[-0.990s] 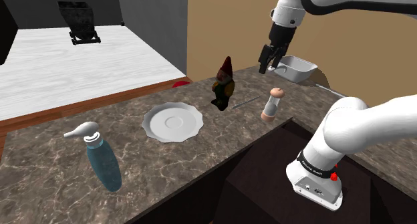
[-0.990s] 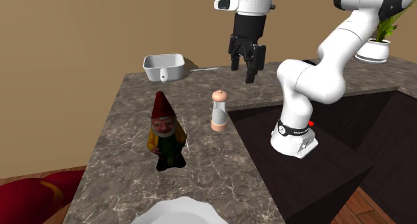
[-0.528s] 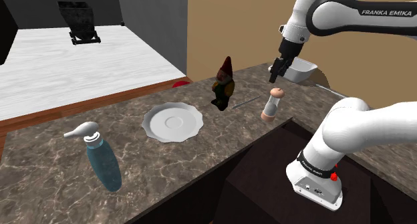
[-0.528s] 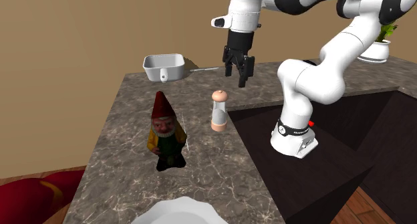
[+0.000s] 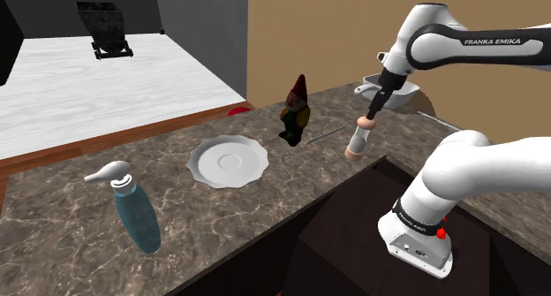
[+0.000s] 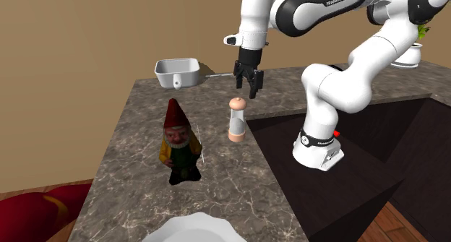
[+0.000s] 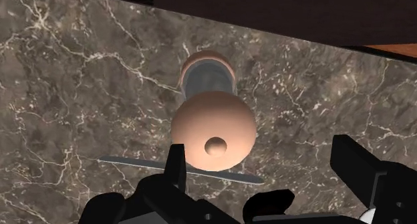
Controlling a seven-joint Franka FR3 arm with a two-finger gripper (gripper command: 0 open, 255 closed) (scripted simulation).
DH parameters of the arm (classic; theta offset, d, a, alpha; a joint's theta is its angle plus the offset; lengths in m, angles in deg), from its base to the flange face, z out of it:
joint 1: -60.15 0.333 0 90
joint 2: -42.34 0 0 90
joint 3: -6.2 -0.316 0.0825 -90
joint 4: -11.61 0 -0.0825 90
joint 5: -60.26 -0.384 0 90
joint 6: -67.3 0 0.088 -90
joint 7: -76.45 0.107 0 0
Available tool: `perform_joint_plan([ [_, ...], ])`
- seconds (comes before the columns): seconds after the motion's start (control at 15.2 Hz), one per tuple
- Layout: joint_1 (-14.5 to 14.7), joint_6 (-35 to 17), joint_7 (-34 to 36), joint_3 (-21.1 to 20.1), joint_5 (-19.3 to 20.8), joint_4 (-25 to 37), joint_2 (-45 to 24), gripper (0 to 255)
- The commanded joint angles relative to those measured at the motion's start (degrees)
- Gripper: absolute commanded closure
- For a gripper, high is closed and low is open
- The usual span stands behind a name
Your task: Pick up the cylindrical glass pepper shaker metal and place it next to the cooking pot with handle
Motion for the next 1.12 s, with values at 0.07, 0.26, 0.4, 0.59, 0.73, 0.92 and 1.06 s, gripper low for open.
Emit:
perform_joint_plan([
  [0.07, -1.2, -3.2, -4.1, 4.2, 2.8, -0.8, -1.8, 0],
  [0.26, -1.4, -6.0, -4.0, 5.1, 3.5, -2.6, -2.7, 0],
  [0.4, -1.5, -7.9, -4.0, 5.7, 4.1, -3.7, -3.5, 0],
  [0.59, -1.6, -10.4, -3.9, 6.4, 4.7, -5.1, -4.7, 0],
  [0.73, -1.6, -10.4, -3.9, 6.4, 4.7, -5.1, -4.7, 0],
  [0.92, -1.6, -10.4, -3.9, 6.4, 4.7, -5.1, -4.7, 0],
  [1.06, -1.6, -10.4, -3.9, 6.4, 4.7, -5.1, -4.7, 0],
])
